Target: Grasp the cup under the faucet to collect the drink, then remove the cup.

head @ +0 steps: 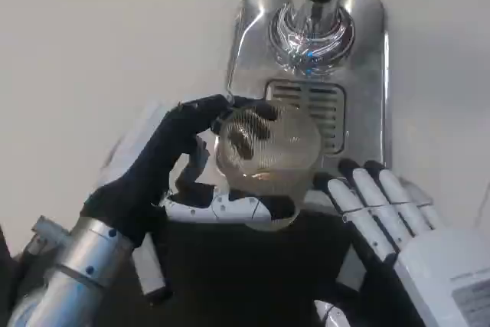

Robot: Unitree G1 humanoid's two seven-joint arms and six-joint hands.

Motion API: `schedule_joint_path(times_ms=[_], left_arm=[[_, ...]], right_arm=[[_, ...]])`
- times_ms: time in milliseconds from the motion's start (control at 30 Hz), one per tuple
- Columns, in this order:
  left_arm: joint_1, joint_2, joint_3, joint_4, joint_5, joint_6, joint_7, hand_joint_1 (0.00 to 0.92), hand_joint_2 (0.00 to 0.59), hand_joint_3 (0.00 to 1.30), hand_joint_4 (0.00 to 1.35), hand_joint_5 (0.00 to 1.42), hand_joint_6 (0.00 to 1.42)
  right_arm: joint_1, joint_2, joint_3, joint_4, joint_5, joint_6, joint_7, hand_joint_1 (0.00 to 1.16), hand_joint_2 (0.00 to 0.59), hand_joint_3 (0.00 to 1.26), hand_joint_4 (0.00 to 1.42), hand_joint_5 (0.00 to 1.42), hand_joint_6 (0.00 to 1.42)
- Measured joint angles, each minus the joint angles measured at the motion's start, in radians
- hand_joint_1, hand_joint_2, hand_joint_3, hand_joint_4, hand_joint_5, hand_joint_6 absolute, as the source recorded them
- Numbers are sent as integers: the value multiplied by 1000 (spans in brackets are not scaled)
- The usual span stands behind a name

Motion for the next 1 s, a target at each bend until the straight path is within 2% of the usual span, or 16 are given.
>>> schedule_joint_path(times_ms=[600,767,1000], left_arm=[[-2,-6,4,2,0,5,1,845,126,1032,1124,1389,1424],[-29,-19,17,47,6,24,14,839,127,1032,1124,1376,1424],[-158,-24,34,177,43,35,77,833,127,1032,1111,1377,1424]], right_arm=[[3,15,11,0,-5,0,0,207,535,75,22,14,98],[22,47,5,0,11,7,0,213,538,75,22,14,99],[25,80,3,0,18,21,0,220,540,75,22,14,101]])
